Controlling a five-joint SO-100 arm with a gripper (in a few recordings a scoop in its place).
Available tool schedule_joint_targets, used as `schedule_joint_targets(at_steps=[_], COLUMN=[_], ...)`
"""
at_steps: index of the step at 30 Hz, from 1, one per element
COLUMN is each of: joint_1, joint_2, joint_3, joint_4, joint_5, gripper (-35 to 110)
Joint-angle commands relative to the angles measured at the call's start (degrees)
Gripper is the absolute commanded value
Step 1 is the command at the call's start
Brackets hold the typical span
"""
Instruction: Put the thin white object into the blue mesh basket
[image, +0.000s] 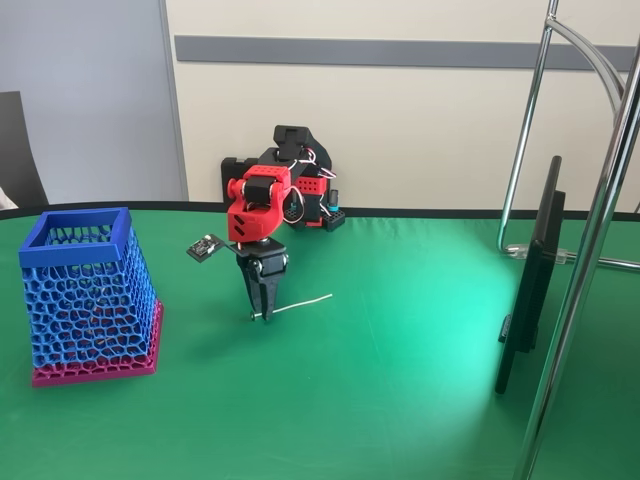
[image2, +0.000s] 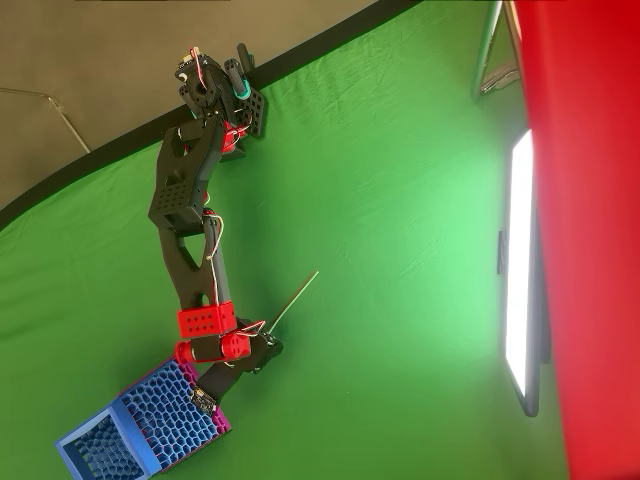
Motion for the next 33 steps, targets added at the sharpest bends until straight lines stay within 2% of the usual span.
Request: schedule_joint_targets(at_steps=[1, 33], joint_1=[-0.2, 2.8], joint_2=[0.4, -0.4], joint_3=[-1.9, -2.1], joint_4=[0.5, 1.8], joint_5=[0.7, -0.1], gripper=[18, 16])
